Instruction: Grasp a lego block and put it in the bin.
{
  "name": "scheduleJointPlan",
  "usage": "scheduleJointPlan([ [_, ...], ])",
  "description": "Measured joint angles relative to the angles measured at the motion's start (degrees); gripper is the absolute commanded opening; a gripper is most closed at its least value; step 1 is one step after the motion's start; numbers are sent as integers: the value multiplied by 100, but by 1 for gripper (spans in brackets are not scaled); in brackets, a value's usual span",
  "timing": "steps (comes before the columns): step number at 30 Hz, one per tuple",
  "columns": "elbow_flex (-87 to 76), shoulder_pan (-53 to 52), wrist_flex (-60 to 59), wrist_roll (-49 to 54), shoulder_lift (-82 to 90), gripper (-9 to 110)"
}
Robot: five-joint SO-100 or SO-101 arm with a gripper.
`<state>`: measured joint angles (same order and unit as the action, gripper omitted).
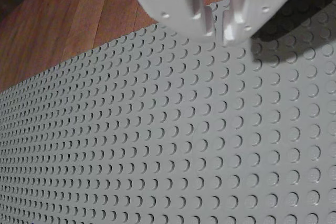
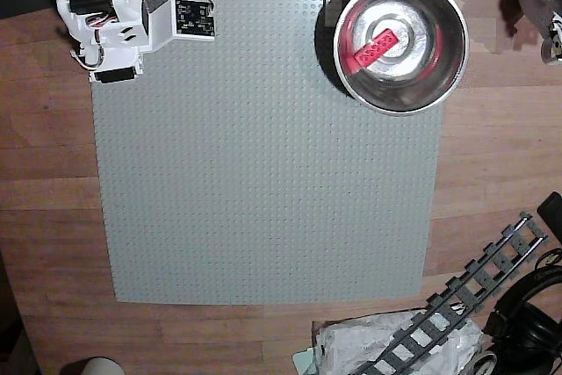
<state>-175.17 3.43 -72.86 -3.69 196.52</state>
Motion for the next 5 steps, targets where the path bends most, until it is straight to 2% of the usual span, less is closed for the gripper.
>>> scheduleJointPlan([
  [5, 0, 0, 0, 0, 0, 0],
])
